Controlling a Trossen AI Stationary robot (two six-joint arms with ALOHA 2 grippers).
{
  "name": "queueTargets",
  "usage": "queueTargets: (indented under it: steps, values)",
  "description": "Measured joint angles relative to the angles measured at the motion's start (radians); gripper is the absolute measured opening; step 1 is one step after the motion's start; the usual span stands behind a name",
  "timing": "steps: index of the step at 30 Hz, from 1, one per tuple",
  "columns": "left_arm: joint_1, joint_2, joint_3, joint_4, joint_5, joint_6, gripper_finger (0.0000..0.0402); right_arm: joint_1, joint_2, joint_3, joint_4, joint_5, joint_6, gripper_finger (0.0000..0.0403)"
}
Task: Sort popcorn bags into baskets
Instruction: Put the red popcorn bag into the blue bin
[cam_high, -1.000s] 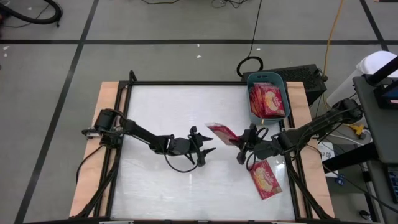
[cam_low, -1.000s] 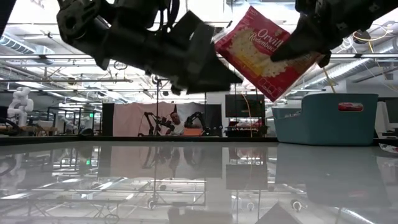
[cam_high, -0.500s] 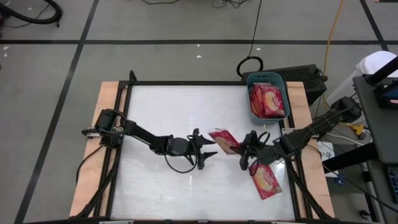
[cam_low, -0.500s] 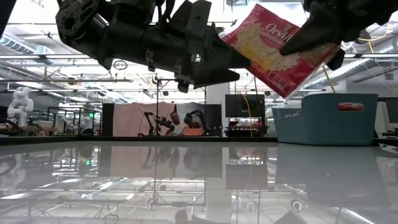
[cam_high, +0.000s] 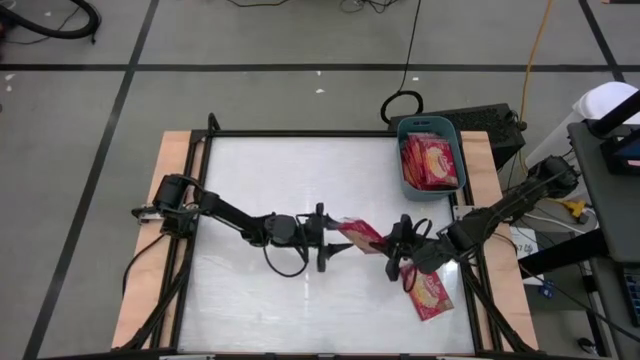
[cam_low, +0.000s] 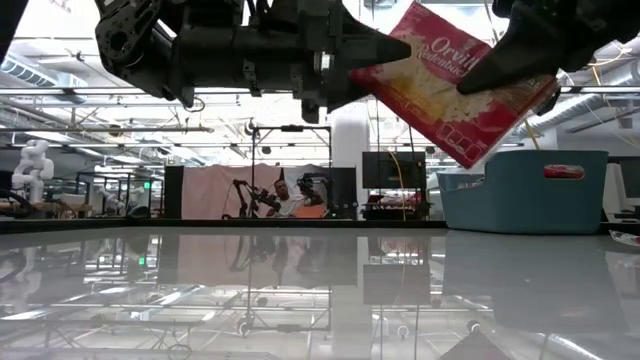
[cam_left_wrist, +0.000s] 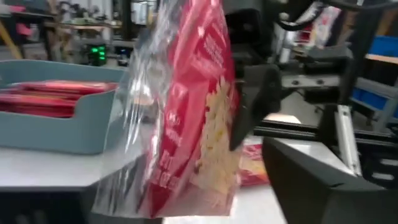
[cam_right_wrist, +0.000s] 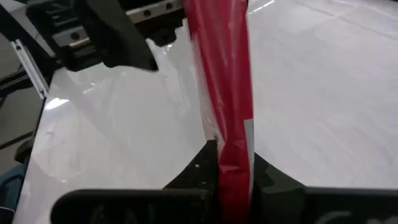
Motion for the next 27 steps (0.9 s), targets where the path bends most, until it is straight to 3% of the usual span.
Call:
queueTargets:
  steps: [8, 13, 20, 27]
  values:
    - [0.0, 0.0, 0.0, -0.03, 0.04, -0.022, 0.0026, 0.002, 0.0, -0.001, 0.089, -0.004, -0.108, 0.0013]
    - [0.014, -0.003, -0.001, -0.016, 0.048, -0.12, 0.0033, 0.01, 0.0, -0.001, 0.1, -0.013, -0.104, 0.0028]
    - [0.04, -0.012, -0.001, 0.064, 0.201, -0.198, 0.0018, 0.073, -0.001, -0.001, 0.106, -0.03, -0.104, 0.0101]
    - [0.044, -0.013, -0.001, 0.06, 0.205, -0.218, 0.0024, 0.116, -0.001, -0.001, 0.1, -0.006, -0.092, 0.0146]
